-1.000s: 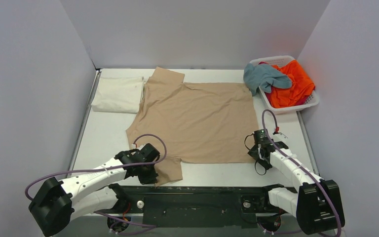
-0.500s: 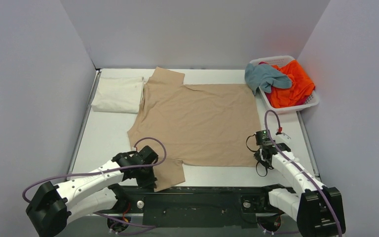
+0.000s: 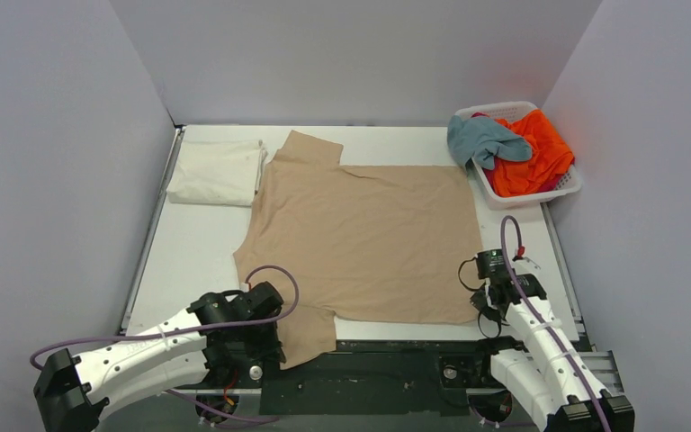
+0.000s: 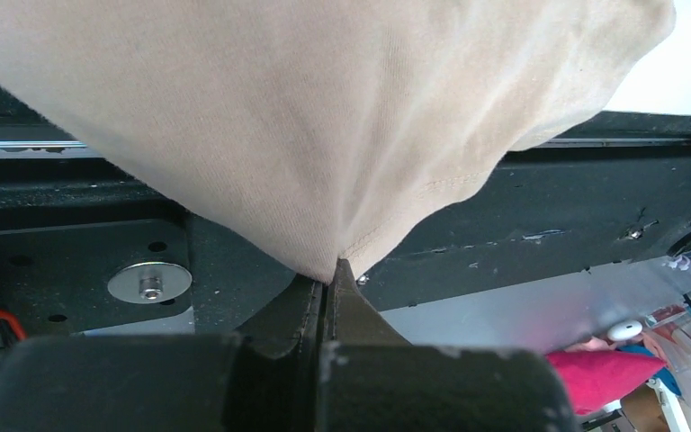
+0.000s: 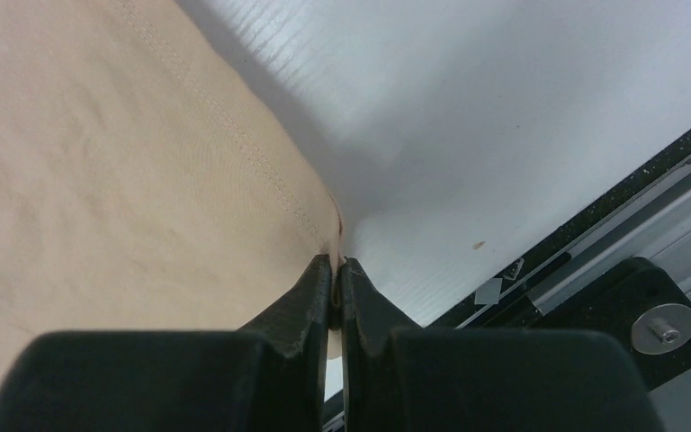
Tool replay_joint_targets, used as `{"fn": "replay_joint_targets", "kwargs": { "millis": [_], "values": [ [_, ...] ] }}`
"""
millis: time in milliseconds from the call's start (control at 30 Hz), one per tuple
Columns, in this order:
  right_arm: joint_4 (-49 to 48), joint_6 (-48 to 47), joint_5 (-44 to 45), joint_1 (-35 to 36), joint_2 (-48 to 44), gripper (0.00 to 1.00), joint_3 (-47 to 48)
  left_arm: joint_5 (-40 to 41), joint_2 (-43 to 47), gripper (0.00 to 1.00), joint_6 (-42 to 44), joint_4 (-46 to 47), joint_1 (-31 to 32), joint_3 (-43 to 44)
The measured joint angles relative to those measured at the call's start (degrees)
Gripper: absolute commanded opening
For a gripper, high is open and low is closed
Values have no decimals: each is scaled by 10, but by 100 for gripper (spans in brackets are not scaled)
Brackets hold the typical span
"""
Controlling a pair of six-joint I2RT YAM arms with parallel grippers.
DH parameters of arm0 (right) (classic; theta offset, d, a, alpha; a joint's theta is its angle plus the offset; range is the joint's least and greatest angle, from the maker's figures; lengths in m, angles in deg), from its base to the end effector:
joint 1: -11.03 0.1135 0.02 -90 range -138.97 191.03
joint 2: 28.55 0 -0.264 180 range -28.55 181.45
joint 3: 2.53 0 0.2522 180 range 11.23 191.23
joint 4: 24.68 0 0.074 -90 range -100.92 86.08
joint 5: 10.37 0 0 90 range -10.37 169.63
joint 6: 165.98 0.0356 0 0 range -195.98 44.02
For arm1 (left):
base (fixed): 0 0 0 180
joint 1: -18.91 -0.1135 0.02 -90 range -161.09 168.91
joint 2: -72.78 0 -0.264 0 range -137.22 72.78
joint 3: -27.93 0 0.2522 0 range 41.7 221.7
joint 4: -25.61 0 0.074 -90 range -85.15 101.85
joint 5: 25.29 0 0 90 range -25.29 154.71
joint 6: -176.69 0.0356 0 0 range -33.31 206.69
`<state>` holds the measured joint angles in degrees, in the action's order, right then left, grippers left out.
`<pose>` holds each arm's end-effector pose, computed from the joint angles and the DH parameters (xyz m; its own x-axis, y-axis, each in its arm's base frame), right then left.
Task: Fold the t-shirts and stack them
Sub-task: Grab the side of the flattened tshirt closest away from the robot with both arms
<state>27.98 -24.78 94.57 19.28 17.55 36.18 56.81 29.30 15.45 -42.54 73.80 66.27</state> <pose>0.1410 0.0112 0.1774 -0.5461 0.6817 -0.4869 0.6612 0.7076 0.2491 0.0599 -0.0936 0.1679 -0.9659 -0.2568 0.0322 -0.2537 0.9147 -0.3146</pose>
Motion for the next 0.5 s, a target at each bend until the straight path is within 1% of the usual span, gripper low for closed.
{"fn": "replay_joint_targets", "kwargs": {
  "millis": [100,233,333,500],
  "values": [
    [12,-1,-5,0,-10,0,8,-1,-6,0,-1,4,2,6],
    [19,-7,-18,0,1,0,39,-2,-49,0,14,26,-13,40],
    [19,-15,-27,0,25,0,68,-6,-96,0,51,45,-56,83],
    [18,-29,-33,0,78,0,130,-9,-148,0,125,57,-158,161]
  ]
}}
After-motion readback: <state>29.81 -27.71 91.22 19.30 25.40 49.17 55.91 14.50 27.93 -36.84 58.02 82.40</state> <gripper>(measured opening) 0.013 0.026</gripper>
